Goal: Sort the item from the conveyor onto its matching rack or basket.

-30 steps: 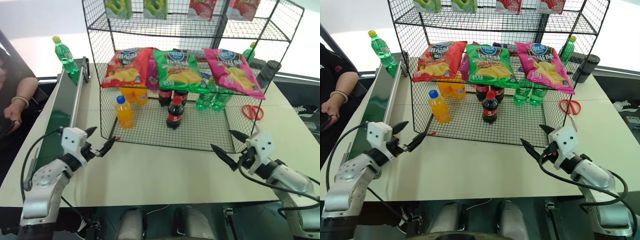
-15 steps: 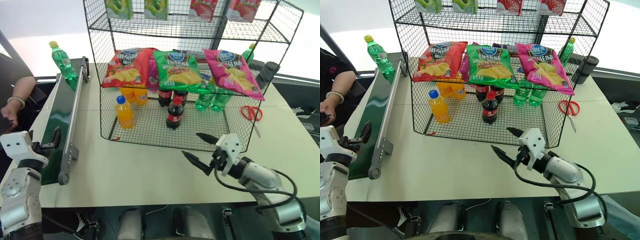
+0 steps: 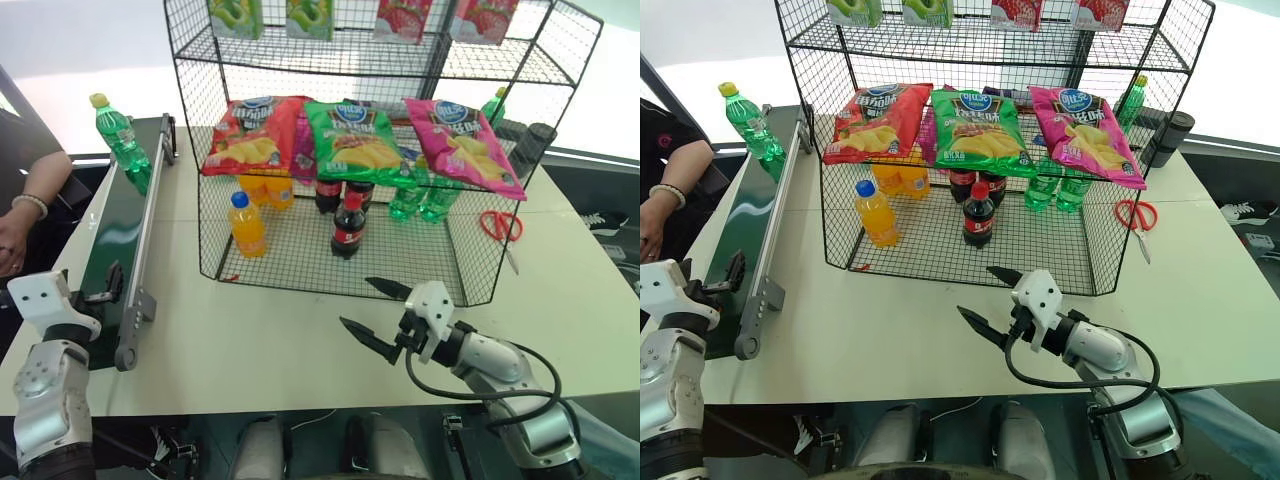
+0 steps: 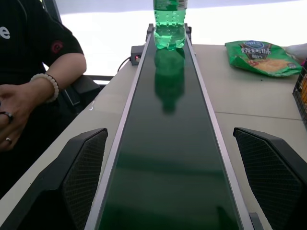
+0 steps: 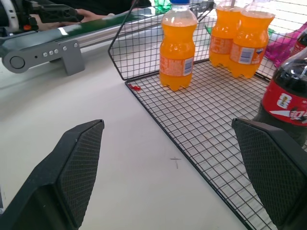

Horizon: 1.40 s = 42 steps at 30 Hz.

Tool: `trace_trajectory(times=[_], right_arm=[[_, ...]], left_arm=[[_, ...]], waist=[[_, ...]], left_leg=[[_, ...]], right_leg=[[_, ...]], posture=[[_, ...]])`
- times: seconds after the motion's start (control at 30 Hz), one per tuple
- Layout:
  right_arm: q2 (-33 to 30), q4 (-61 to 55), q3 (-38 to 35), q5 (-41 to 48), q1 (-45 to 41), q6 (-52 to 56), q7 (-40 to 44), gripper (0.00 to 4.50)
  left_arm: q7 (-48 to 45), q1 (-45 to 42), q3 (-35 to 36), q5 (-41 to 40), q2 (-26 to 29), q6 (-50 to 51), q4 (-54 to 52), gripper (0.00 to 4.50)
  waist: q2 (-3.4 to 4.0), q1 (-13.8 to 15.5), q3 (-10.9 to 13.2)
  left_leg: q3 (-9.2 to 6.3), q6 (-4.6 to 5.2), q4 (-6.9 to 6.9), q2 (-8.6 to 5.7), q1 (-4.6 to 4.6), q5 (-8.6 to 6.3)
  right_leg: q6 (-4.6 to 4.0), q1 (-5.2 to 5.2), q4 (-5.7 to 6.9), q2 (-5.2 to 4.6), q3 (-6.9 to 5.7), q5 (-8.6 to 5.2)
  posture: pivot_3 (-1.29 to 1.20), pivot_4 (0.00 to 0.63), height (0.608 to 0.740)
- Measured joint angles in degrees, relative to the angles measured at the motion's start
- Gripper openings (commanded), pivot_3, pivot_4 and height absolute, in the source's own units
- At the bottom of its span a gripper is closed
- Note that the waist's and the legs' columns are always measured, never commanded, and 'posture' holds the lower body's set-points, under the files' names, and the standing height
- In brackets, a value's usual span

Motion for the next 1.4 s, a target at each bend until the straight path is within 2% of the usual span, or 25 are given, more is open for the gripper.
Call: trace_trajectory(times=[0.63,1.4], right_arm=[[0.73,3.89,2.24,-0.32,-0.94,-4.85,2.91,4.44],[2.03,4.82,2.65,-0.29,-2.42,-4.55,3.29,4.44]], left_arm=[[1.17,-0.42,-0.92,0.96,-1.43,-2.99,2.37,4.5],[3.47,-0.36,-0.39,1.03,-1.42,-4.07,3.6,4.5]], waist=[[0.0,0.0,0.0],[-0.01,-0.01,-0.01]], left_leg=[[0.0,0.0,0.01,0.0,0.0,0.0],[0.0,0.0,0.01,0.0,0.0,0.0]], right_leg=[[0.0,0.01,0.0,-0.02,-0.02,0.0],[0.01,0.01,0.0,-0.04,-0.02,0.0]], posture=[[0.0,0.15,0.735],[0.0,0.15,0.735]])
